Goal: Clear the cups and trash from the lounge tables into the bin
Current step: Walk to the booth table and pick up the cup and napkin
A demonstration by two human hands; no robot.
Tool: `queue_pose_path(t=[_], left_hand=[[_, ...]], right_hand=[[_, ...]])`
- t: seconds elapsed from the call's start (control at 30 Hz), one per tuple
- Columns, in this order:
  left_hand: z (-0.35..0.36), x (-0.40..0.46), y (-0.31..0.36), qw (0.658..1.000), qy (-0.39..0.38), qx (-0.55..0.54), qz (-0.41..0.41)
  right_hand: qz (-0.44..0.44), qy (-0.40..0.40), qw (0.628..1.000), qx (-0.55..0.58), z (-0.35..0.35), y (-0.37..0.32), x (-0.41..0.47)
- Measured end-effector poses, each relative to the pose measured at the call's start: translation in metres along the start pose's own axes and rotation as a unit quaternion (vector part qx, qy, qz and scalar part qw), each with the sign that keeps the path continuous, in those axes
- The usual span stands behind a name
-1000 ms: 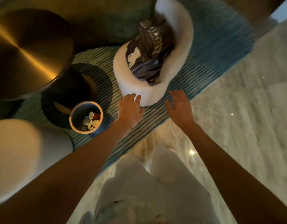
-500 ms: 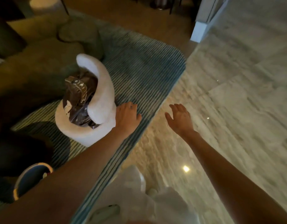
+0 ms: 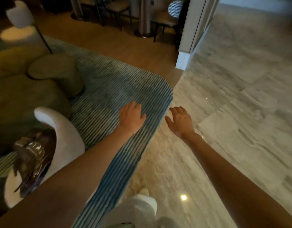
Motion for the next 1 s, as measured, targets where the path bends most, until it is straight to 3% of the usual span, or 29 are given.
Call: queue_pose_path(t=[0.2,0.6,1.0], left_hand=[[-0.047,0.139,0.017,1.0,0.007,0.025,0.006],[-0.131,0.428,0.04,0.995,0.067,0.005,-0.068],[-0.183,0.638,-0.042,0.984,0.064,0.017,-0.166]], right_hand=[[-0.003,0.02,1.0,-0.002,-0.065,0.037,0.127],[-0.067,0.024,0.997,0.014,-0.203,0.111,0.41],[-0.15,-0.039,0.988,-0.002,-0.245,0.079,0.67]])
Point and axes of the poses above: each hand's wrist, its own x-axis towards the middle knuckle, its own z-axis out of the palm, y = z × x, the point moved 3 cm from there along x, towards the middle knuckle, and after that the axes turned 10 degrees about -y, right-handed, at the moved point
